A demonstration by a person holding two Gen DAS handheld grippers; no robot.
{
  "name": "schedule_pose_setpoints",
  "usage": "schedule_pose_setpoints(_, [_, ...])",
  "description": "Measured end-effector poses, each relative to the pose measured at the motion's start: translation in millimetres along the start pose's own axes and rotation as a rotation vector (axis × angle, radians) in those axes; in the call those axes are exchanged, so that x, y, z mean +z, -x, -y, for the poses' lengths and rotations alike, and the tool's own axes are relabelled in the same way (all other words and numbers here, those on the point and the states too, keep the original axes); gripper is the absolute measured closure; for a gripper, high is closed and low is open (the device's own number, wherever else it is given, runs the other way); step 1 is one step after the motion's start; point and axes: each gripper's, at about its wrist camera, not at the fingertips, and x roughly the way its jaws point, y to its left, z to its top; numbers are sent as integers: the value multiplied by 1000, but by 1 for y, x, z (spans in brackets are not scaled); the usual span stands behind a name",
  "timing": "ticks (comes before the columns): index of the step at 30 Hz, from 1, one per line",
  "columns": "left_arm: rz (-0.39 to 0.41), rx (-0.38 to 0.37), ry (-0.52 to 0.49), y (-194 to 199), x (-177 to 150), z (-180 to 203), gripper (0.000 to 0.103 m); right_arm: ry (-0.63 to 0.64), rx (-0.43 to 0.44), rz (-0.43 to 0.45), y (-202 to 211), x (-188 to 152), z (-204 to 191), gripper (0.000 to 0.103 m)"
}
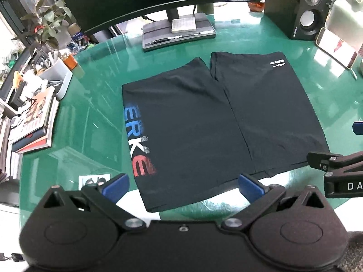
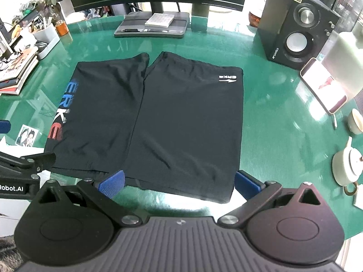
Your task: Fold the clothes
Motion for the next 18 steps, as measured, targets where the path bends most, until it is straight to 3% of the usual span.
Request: schedule_pose_setpoints(18, [6,-6,7,9,-11,8,0,-30,-20,27,13,-13,7,1])
